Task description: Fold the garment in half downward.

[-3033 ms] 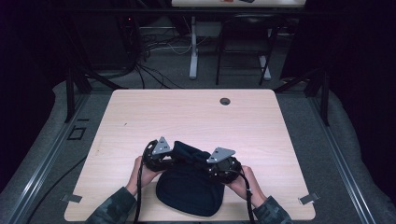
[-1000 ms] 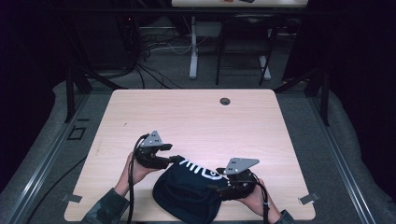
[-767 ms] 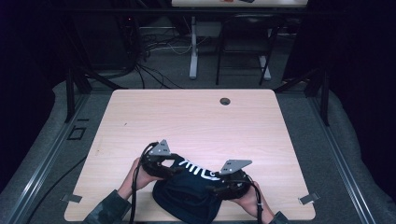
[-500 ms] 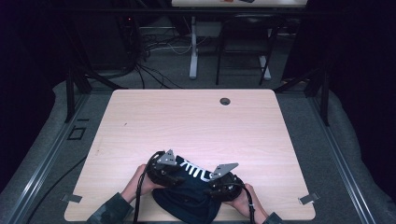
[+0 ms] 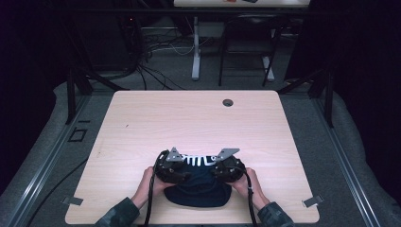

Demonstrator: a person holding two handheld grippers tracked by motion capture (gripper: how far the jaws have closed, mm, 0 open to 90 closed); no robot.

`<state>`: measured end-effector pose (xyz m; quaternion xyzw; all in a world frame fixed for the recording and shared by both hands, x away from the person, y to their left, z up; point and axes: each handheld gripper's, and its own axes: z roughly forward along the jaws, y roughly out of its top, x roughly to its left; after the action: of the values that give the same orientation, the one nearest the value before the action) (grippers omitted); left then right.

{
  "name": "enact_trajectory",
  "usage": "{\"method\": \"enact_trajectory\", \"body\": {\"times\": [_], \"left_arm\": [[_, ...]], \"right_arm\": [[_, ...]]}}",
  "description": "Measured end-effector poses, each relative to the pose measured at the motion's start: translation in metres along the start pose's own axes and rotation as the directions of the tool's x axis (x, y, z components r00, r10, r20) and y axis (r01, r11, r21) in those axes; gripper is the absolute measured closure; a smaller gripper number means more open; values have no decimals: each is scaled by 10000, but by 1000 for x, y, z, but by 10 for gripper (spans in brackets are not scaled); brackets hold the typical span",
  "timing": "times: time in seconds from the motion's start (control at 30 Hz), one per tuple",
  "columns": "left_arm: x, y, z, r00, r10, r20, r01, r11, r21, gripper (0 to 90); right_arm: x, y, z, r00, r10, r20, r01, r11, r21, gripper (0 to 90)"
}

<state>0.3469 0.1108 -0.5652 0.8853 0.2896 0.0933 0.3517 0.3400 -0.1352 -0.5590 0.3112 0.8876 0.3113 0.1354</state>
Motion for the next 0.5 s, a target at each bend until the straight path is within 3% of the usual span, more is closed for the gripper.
{"method": "enact_trajectory", "body": {"times": [0.17,0.23,0.5], "left_arm": [[-1,-1,0,9998,-142,-120,143,9999,63,448],[-2,-1,0,9998,-155,-148,156,9999,74,447],[-2,-1,0,9998,-161,-136,162,9998,64,447]], "right_arm": [[-1,4,-8,9997,144,196,-144,9999,8,460],[3,3,-16,9999,125,-27,-125,9999,-59,420],[19,-10,-23,9993,-361,-18,362,9984,445,379]]}}
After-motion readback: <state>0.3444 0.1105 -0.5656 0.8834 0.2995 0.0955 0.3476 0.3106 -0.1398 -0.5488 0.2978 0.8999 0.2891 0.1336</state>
